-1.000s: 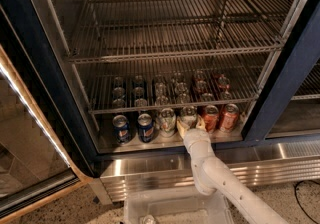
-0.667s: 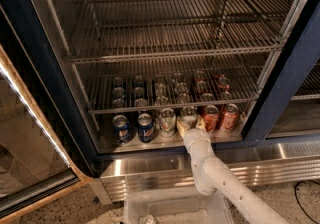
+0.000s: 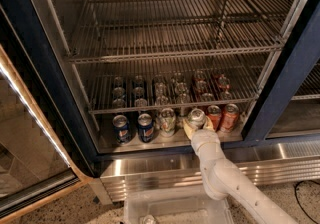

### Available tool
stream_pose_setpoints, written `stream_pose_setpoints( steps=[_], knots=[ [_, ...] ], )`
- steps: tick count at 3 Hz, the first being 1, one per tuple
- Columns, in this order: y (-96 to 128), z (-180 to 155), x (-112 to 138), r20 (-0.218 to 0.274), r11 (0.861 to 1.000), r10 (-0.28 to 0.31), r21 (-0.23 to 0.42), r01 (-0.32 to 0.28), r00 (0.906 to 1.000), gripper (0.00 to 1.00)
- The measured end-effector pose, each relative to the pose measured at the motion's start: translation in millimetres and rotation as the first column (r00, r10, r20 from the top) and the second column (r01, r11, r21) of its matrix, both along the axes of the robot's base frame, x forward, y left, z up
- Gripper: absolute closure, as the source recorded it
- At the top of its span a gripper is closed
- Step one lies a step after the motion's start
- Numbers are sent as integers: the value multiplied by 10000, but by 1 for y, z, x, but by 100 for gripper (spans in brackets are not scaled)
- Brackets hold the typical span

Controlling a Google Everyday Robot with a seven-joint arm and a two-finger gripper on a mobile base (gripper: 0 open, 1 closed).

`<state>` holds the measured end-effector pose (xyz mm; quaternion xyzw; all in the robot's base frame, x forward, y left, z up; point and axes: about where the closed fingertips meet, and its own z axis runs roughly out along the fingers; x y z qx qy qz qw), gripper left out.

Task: Pick 7up can from bottom shelf of fridge

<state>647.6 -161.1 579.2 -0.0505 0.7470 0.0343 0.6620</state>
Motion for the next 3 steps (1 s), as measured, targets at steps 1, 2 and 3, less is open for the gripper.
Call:
stream_pose_setpoints(
  steps=[1,2,3],
  knots=[
    [1,8,-7,-167,9997,255,44,-255,9995,100],
    [4,10,-13,-480,9975,687,196,-679,9965,100],
    [9,12,-21,-973,9893,1404,545,-1356,9853,100]
  ],
)
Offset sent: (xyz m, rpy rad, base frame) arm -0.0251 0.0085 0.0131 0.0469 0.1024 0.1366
